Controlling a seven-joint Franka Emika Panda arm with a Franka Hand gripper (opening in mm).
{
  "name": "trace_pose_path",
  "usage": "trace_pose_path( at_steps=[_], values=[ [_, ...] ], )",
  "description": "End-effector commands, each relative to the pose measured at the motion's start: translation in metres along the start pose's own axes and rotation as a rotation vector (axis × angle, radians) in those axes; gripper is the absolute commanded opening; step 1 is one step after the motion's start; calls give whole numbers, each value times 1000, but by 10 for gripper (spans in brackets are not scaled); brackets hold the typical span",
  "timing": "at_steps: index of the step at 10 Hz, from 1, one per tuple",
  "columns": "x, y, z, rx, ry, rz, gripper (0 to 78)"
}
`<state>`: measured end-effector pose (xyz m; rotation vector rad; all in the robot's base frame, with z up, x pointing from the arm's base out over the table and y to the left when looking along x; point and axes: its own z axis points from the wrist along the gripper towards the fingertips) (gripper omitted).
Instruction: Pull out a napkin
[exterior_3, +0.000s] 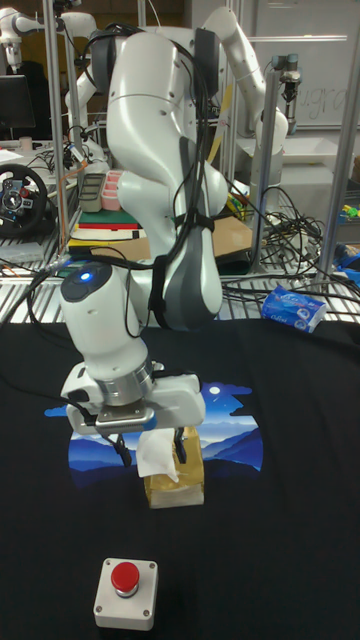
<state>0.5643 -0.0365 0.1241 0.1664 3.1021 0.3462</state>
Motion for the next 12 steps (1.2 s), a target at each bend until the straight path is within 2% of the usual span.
trace_pose_path(
  at_steps=[1,2,12],
  values=[
    [1,-2,6,-10,-7,3,775],
    [1,-3,8,-23,-8,-1,775],
    [1,-2,8,-26,-4,-8,775]
  ],
)
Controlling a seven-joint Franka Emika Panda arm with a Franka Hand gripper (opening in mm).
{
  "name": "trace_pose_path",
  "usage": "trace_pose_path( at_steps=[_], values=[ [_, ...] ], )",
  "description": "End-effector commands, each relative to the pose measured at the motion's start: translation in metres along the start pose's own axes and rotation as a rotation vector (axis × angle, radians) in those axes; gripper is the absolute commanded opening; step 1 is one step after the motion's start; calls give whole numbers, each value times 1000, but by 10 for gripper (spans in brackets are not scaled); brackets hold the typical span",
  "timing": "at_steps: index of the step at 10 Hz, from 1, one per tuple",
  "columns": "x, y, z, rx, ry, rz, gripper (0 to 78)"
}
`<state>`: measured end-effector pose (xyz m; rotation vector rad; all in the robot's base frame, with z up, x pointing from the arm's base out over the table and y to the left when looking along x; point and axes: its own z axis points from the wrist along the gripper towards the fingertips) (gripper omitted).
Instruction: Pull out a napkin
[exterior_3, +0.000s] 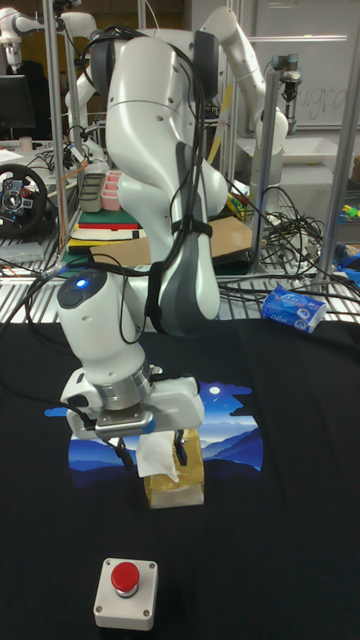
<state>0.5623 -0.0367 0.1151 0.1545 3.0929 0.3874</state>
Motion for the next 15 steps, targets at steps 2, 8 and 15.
trace_pose_path(
  at_steps=[2,8,15],
  values=[
    [-1,-1,0,2,0,-3,775],
    [-1,-1,1,1,0,-1,11],
    [-1,-1,1,1,0,-1,11]
  ],
)
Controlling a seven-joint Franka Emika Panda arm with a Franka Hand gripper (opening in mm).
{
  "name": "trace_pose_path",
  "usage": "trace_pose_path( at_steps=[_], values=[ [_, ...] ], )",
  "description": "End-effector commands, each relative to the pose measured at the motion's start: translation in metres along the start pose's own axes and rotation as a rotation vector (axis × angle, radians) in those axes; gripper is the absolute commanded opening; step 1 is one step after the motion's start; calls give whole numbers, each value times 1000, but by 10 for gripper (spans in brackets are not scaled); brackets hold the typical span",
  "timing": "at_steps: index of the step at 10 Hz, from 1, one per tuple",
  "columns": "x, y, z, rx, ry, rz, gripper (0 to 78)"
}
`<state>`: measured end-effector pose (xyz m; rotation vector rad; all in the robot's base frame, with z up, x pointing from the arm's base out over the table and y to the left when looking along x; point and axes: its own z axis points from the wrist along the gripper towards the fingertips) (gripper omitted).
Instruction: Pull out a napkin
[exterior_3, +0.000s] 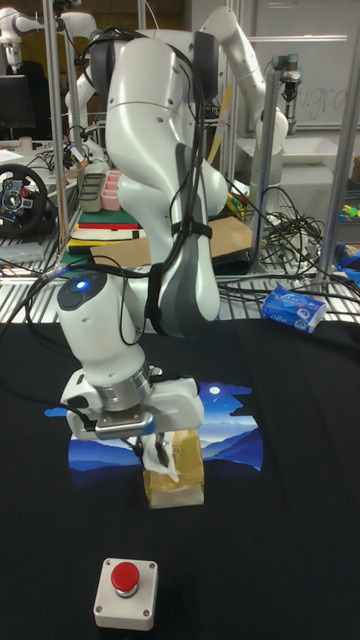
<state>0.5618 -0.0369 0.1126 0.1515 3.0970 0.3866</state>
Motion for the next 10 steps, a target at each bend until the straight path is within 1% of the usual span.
trace_pose_path(
  at_steps=[1,5,6,8,9,10],
  values=[
    [-1,0,-1,0,-4,0,11],
    [-1,0,-1,0,-4,0,11],
    [-2,5,-9,-25,17,29,11],
    [-3,7,-15,-17,37,27,11],
    [-3,8,-18,-15,52,29,11],
    [-3,8,-19,-15,59,29,11]
  ],
)
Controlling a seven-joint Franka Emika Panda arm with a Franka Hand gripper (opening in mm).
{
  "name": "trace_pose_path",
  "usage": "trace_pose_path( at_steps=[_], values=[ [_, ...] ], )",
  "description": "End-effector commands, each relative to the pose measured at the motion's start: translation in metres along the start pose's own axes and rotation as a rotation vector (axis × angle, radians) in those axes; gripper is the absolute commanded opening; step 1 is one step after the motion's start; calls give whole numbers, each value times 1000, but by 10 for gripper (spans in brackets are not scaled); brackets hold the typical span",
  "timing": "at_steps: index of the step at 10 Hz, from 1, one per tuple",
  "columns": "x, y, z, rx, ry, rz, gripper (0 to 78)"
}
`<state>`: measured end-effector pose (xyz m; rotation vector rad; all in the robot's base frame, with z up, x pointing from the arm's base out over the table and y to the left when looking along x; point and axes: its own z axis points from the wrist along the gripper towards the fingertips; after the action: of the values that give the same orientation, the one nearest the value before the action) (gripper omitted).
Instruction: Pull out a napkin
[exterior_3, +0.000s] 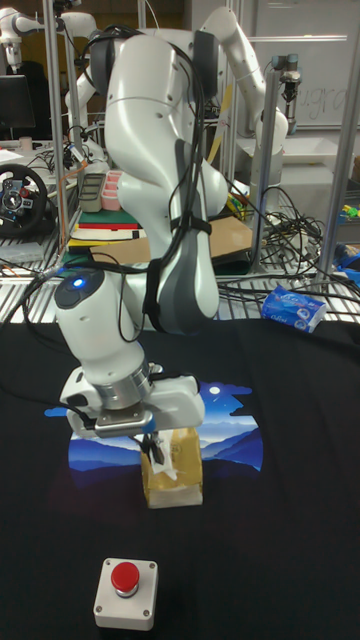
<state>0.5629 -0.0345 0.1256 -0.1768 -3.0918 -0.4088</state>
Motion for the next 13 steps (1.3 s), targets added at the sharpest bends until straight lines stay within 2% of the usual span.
trace_pose_path(
  at_steps=[1,7,10,13],
  values=[
    [-1,3,-7,-4,28,9,11],
    [-1,6,-7,-12,29,18,11],
    [0,12,-14,-11,43,27,11],
    [0,14,-18,-3,43,18,11]
  ],
)
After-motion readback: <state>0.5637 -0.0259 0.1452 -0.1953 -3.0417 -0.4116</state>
